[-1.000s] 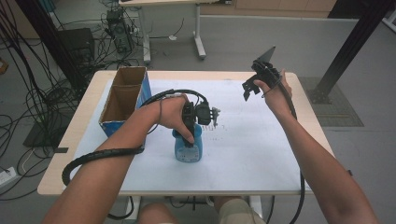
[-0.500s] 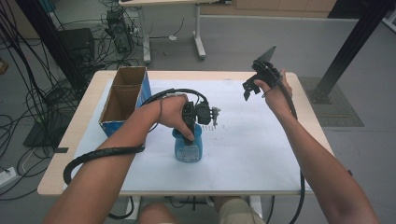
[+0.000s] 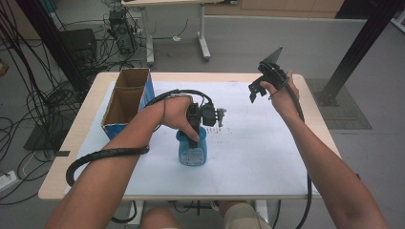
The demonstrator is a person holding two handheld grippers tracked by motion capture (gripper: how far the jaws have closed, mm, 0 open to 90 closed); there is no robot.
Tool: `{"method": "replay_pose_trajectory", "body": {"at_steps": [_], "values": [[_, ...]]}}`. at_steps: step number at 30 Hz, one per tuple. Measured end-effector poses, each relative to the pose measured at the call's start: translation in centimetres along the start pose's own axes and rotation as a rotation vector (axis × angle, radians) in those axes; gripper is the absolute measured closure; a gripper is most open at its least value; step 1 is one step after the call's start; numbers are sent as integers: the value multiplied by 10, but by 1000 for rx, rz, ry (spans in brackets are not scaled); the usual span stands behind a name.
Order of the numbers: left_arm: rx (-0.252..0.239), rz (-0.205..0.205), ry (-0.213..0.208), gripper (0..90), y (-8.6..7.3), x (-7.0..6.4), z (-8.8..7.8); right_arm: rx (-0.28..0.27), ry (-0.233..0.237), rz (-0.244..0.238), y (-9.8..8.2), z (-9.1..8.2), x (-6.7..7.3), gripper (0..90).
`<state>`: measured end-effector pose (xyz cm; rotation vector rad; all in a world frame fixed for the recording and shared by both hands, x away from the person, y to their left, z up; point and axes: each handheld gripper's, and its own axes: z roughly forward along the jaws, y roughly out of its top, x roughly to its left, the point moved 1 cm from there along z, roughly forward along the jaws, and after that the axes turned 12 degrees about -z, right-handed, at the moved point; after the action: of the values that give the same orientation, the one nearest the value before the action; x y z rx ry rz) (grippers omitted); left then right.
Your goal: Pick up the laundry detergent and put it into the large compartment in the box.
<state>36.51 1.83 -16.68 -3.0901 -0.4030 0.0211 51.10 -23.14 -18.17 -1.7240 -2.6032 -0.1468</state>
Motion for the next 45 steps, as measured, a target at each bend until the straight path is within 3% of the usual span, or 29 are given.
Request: {"method": "replay_pose_trajectory", "body": {"at_steps": [45], "values": [[1,-17,-5,374,0,1,0,2,-3,-5,0,0,2,51]]}}
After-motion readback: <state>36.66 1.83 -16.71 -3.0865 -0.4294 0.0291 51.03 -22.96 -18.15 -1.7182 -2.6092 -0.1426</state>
